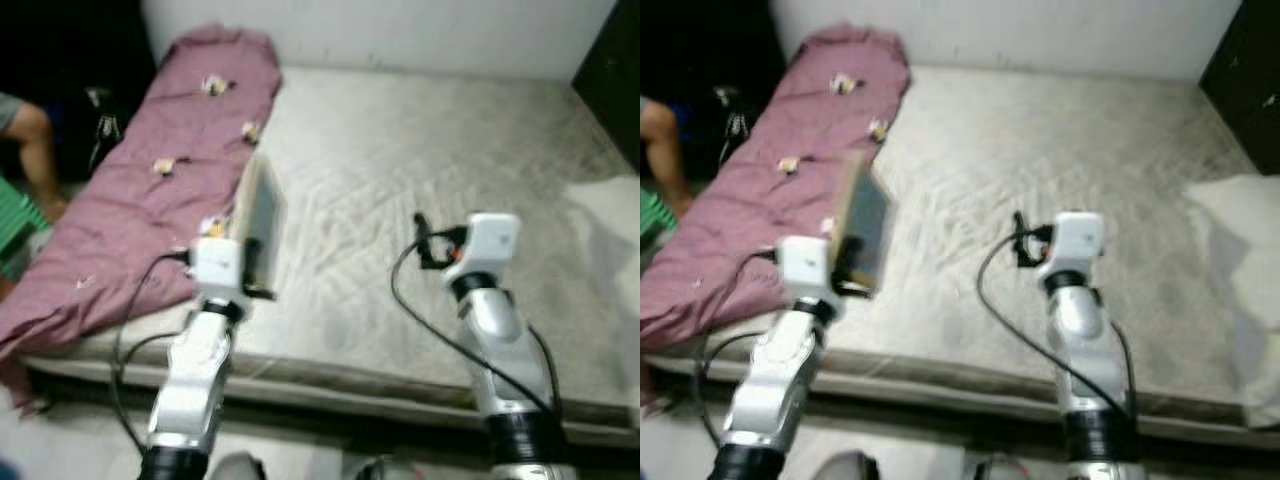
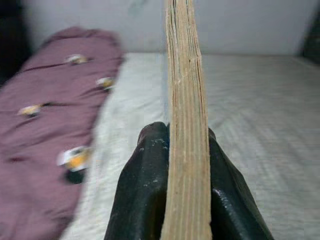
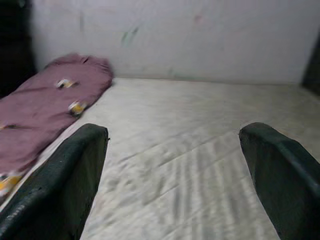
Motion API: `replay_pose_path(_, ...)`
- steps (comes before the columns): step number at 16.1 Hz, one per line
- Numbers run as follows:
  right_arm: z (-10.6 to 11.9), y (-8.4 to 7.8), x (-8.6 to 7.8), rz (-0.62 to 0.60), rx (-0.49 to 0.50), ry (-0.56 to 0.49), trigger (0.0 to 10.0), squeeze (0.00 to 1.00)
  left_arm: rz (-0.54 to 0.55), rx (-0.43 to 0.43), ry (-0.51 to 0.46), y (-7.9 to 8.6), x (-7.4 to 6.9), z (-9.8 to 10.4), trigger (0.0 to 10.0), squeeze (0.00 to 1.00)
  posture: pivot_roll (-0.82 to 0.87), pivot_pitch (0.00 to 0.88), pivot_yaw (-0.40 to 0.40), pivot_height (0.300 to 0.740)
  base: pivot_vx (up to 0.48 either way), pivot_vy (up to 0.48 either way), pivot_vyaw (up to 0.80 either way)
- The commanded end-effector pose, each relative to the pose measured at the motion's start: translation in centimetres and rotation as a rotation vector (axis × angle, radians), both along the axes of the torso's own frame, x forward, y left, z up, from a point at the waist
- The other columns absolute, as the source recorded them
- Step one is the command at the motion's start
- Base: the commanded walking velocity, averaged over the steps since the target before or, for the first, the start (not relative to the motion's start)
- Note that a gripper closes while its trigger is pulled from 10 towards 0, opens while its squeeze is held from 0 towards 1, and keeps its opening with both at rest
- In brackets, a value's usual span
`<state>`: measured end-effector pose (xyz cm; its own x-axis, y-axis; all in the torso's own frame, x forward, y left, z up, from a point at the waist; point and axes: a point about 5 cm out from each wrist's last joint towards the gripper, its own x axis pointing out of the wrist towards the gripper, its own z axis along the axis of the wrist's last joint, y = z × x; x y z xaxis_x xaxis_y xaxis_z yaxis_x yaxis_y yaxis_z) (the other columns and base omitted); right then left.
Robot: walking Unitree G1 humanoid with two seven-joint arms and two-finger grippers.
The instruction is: Clean up the room
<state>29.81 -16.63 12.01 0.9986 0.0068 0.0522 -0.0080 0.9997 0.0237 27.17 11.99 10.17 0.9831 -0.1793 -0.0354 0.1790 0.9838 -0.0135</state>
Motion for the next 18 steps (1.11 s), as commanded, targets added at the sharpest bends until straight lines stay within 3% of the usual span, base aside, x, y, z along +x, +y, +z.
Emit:
replay_pose_path(1,0.36,0.81,0.1,0.019,0.01,-0.006,10.0,0.0,0.038,0.015,-0.041,1.06,0.19,0.78,10.0,0.0,-0.03,0.0,-0.012,0.74,0.0,-0.326,0.0)
replay_pose_path(6,0.38,0.65,0.07,0.02,0.005,-0.005,10.0,0.0,0.038,0.01,-0.042,0.84,0.22,0.69,10.0,0.0,-0.03,0.0,-0.017,0.74,0.0,-0.296,-0.26)
replay_pose_path(13,0.25,0.6,0.05,0.019,-0.003,0.001,10.0,0.0,0.009,-0.036,-0.075,0.84,0.16,1.1,10.0,0.0,-0.02,0.0,-0.02,0.74,0.0,0.0,0.0)
replay_pose_path(18,0.27,0.9,0.3,0.023,0.0,-0.001,10.0,0.0,-0.008,-0.037,-0.087,1.01,0.13,1.3,10.0,0.0,-0.02,0.0,-0.019,0.74,0.346,0.0,0.0)
